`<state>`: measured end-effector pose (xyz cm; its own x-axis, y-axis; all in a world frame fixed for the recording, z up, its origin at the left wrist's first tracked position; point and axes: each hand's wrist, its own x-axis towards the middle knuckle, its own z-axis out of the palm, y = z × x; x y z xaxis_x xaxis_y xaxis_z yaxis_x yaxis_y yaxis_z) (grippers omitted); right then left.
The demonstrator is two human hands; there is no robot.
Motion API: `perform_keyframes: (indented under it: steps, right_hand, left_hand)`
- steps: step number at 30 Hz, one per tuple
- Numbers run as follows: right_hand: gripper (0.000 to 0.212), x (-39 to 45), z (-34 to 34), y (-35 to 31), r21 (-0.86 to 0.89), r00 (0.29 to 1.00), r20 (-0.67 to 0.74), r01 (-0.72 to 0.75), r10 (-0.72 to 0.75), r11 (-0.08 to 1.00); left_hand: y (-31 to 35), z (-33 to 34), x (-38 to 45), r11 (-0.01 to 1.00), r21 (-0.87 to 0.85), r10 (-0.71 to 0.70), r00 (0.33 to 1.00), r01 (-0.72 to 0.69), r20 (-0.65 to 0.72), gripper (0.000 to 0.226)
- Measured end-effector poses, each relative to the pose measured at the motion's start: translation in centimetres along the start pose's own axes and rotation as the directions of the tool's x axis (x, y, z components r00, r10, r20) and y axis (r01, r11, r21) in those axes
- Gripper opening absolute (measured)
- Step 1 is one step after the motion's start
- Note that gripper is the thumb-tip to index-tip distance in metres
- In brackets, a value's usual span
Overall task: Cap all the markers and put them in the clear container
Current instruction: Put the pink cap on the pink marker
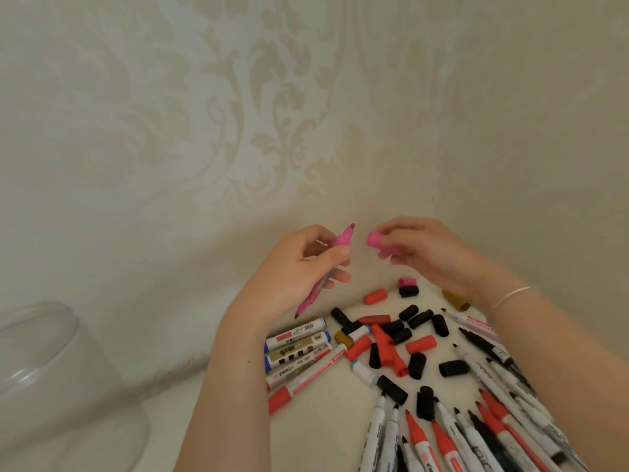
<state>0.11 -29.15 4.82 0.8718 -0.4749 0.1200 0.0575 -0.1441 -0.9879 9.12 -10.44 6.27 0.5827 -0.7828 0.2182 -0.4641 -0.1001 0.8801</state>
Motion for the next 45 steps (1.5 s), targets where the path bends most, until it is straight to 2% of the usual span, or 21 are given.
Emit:
perform_keyframes:
  steps: [2,8,17,21,26,32,42,45]
  right_hand:
    - [0.022,-0.7,-0.3,-1.5,0.114,0.997,0.031,0.065,-0.068,0.991]
    - [0.016,-2.0,0.5,-3.1,0.22,0.991,0.022,0.126,-0.134,0.967]
    - [0.016,-2.3,1.1,-3.8,0.222,0.986,0.03,0.154,-0.164,0.963]
    - [0.014,-2.3,0.9,-4.0,0.233,0.989,0.017,0.138,-0.146,0.963]
    - [0.025,-2.4,1.3,-4.0,0.361,0.997,-0.036,0.083,-0.075,0.929]
    - [0.015,-2.6,2.1,-4.1,0.541,0.993,-0.092,0.114,-0.076,0.834]
    - [0.015,-2.9,2.1,-4.3,0.552,0.985,-0.119,0.173,-0.129,0.816]
    - [0.019,-3.0,2.2,-4.1,0.515,0.991,-0.052,0.13,-0.12,0.847]
  left_hand:
    - [0.2,-0.1,0.0,1.0,0.011,0.016,1.0,-0.015,-0.016,0.008]
    - [0.9,-0.2,-0.2,0.995,0.063,0.083,0.996,-0.081,-0.038,0.01]
    - [1.0,0.3,0.0,0.986,0.141,0.095,0.994,-0.087,-0.05,0.011]
    - [1.0,0.1,-0.1,0.987,0.144,0.085,0.994,-0.076,-0.063,0.009]
    - [1.1,0.1,-0.1,0.988,0.141,0.072,0.996,-0.063,-0.058,0.006]
    - [0.9,0.3,-0.1,0.992,0.118,0.058,0.998,-0.054,-0.033,0.005]
    - [0.8,0.2,-0.1,0.988,0.146,0.06,0.998,-0.055,-0.029,0.003]
    - [0.8,0.2,-0.1,0.988,0.145,0.065,0.997,-0.06,-0.034,0.003]
